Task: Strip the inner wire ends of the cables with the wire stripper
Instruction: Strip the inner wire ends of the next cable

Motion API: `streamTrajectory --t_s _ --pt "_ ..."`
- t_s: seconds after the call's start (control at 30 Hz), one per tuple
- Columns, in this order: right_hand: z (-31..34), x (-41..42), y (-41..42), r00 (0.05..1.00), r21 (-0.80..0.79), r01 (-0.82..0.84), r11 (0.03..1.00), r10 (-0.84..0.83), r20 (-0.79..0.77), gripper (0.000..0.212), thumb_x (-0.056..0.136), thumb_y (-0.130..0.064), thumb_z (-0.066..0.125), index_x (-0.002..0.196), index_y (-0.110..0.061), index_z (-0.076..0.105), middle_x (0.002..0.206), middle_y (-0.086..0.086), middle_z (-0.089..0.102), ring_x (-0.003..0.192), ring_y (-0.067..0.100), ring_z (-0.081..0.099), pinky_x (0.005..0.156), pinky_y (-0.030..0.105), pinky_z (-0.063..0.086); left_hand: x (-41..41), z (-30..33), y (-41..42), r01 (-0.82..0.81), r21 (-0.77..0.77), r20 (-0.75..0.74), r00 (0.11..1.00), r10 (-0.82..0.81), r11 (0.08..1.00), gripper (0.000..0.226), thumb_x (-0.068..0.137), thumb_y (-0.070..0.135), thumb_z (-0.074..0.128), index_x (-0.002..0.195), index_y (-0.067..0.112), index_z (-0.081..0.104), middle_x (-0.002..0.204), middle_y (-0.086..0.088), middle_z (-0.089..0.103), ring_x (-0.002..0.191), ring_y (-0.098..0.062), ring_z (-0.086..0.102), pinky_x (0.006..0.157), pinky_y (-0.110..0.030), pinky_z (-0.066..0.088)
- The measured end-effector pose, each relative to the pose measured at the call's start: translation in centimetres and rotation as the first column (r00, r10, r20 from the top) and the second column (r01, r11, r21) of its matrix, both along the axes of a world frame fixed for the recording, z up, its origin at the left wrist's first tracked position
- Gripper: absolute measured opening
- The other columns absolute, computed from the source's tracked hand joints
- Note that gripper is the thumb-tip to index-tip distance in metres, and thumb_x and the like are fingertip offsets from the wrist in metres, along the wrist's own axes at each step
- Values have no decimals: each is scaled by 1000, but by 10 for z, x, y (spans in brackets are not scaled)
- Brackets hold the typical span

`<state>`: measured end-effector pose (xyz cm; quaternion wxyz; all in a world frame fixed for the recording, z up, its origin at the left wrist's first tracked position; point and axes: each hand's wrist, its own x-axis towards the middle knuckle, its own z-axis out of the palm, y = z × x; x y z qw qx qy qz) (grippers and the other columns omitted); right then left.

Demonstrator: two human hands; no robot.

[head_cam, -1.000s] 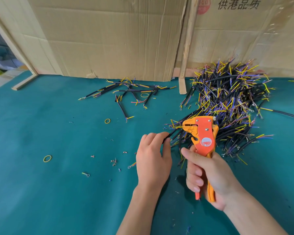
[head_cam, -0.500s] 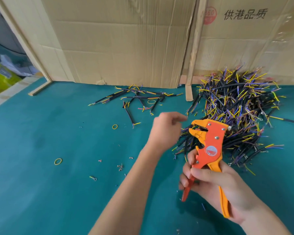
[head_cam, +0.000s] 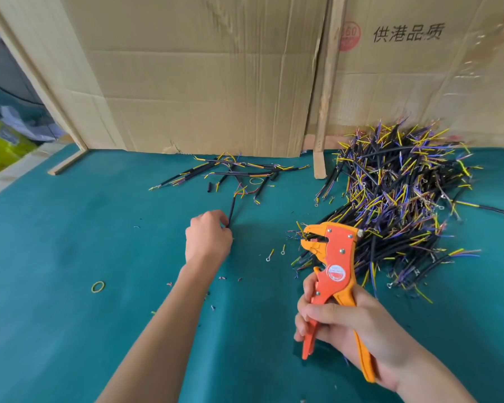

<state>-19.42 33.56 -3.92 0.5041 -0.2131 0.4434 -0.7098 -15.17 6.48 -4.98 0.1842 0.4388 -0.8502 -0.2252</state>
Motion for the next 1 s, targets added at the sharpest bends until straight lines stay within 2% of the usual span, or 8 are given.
streamTrajectory --t_s 0.13,0.23,0.33,0.4,0.47,0.63,0.8,1.0 --pt "0 -1 -1 1000 17 2 1000 -2 4 27 76 0 78 97 -5 61 82 21 50 75 39 55 78 52 52 36 -3 37 48 -95 -35 998 -52 994 26 90 2 51 99 15 72 93 -8 72 93 -35 60 77 -38 44" --pt "-2 -2 -1 1000 22 4 1000 -4 16 26 76 -1 77 96 -6 62 82 20 50 74 39 55 78 51 52 69 -3 67 70 -102 -86 993 -79 992 19 90 6 60 95 19 72 87 3 73 86 -27 65 76 -37 50" --pt "-3 -2 0 1000 27 -7 1000 7 23 27 73 -4 81 94 -6 64 82 20 51 75 38 56 78 49 54 101 1 90 120 -68 -74 989 -125 990 10 85 23 68 85 32 69 68 20 68 69 -9 65 70 -25 49" --pt "-3 -3 0 1000 36 -12 999 12 18 29 71 -6 82 94 -7 65 82 20 53 76 38 57 79 49 55 109 3 94 124 -50 -48 991 -126 991 8 84 39 67 77 35 65 63 26 64 62 -5 60 63 -17 44" --pt "-3 -3 0 1000 41 -15 999 15 9 30 71 -7 83 95 -7 65 83 19 53 77 38 58 80 50 54 101 5 88 95 -78 -53 994 -99 992 12 85 43 66 78 34 65 65 22 64 65 -6 61 62 -26 46" --pt "-2 -2 0 1000 37 1 999 -2 23 27 75 -1 78 96 -5 62 82 20 51 76 39 55 78 51 53 41 0 62 -11 -3 70 998 11 1000 29 94 42 60 113 20 61 102 1 66 101 -30 60 79 -36 46" --pt "-2 -2 0 999 30 8 1000 -10 41 29 74 0 78 97 -5 61 82 21 49 74 38 55 77 50 54 13 -7 56 -76 2 -23 997 76 997 13 94 16 52 95 16 65 104 -4 65 88 -30 53 70 -32 38" --pt "-2 -3 0 1000 33 -10 999 9 29 25 76 -1 77 97 -6 63 82 20 50 75 38 56 78 50 54 11 -9 64 26 -85 34 999 -23 996 13 97 6 48 103 11 58 109 -6 56 98 -31 51 70 -35 36"
